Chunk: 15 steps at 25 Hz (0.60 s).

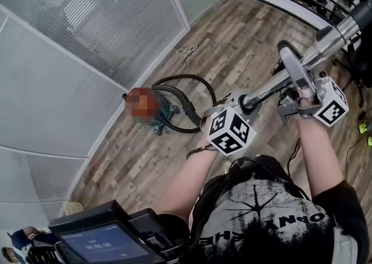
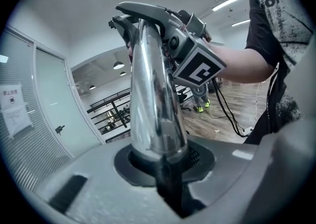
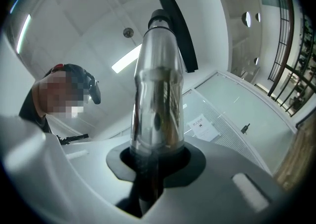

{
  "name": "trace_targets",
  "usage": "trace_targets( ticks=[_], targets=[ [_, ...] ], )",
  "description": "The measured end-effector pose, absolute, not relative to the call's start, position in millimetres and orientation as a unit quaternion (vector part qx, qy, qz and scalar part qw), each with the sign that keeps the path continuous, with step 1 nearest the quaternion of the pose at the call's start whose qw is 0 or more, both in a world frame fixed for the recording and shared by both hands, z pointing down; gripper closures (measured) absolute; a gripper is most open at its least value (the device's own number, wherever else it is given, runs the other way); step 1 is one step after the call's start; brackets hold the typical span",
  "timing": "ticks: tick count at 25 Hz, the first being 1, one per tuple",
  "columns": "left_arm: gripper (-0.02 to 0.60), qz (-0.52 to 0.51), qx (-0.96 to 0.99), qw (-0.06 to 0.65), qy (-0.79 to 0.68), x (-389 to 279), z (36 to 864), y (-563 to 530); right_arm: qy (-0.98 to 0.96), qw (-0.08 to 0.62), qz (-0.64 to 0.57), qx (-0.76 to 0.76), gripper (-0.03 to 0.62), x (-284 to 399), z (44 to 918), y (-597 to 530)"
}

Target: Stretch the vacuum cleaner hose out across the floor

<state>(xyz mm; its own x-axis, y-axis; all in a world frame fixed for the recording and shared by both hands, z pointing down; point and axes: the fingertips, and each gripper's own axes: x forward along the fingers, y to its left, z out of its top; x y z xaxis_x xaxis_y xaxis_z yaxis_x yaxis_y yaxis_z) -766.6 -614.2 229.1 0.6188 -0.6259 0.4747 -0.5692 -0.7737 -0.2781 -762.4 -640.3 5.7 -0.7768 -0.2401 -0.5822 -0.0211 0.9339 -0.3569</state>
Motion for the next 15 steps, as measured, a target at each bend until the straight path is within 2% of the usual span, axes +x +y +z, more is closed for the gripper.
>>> trace_targets(
  ticks=[4,15],
  targets=[
    [0.503,-0.294,-0.884,0.049,0.361,-739.9,224.7,-597.6,0.924,0.337,-0.174,-0.039,0.526,-730.4,1.5,-622.5],
    [0.503,-0.3,-0.85,0.084,0.424,-608.2,178.3,-557.9,0.925,0.349,-0.149,0.027,0.525,-589.5,-44.9,-563.7]
  ],
)
